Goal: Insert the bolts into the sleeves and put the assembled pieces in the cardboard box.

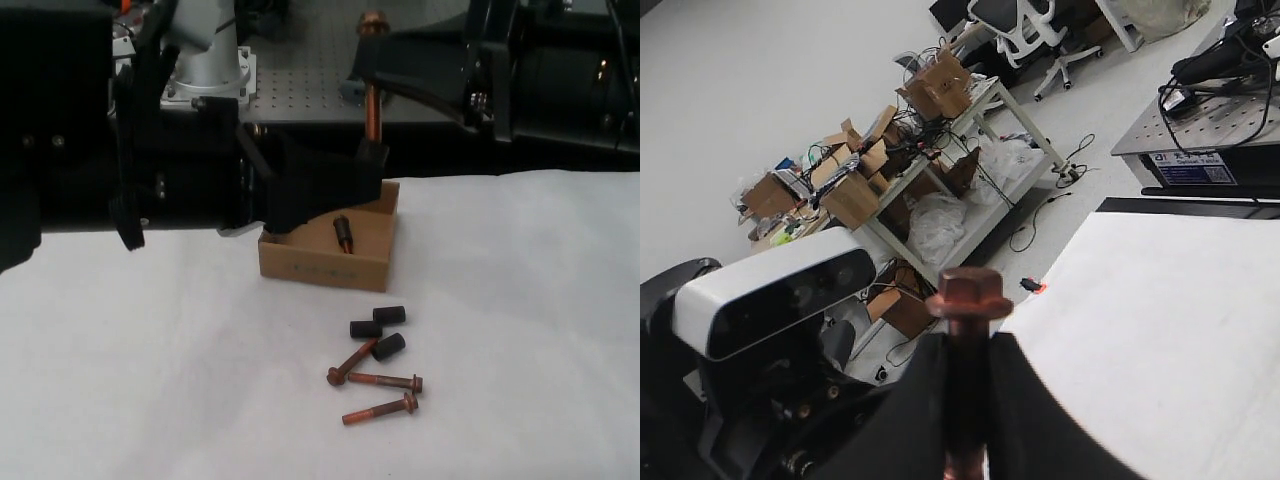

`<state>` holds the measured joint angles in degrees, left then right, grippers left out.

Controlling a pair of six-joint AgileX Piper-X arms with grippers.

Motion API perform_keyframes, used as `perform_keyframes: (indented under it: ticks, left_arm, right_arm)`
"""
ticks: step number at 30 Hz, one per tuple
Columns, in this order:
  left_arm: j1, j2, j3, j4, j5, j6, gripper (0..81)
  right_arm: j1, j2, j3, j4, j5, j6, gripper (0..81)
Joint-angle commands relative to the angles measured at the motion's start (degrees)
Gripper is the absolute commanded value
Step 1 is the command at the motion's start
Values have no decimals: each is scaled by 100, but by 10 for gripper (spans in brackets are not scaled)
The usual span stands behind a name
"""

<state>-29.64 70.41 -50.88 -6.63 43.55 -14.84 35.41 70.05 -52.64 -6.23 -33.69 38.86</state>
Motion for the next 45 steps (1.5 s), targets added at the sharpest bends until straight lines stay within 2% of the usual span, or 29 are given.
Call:
perform_keyframes:
  ticks: [1,10,24,30,45]
  left_arm:
    - [26,-13,-35,-214,47,-62,6]
    - [26,-13,-35,-202,79,-73,6]
    - [26,-13,-35,-225,90,-179,6]
    - [26,-13,-35,-227,438,-193,6]
    - [26,-13,-35,-621,301,-353,6]
  right_arm:
    - [-26,-20,-26,-61,-47,-40,19]
    - [-332,-20,-26,-61,-76,-74,19]
    - [-334,-20,-26,-61,-211,-74,19]
    - [-334,-20,-26,-61,-338,-74,19]
    - [-324,-20,-26,-61,-598,-74,19]
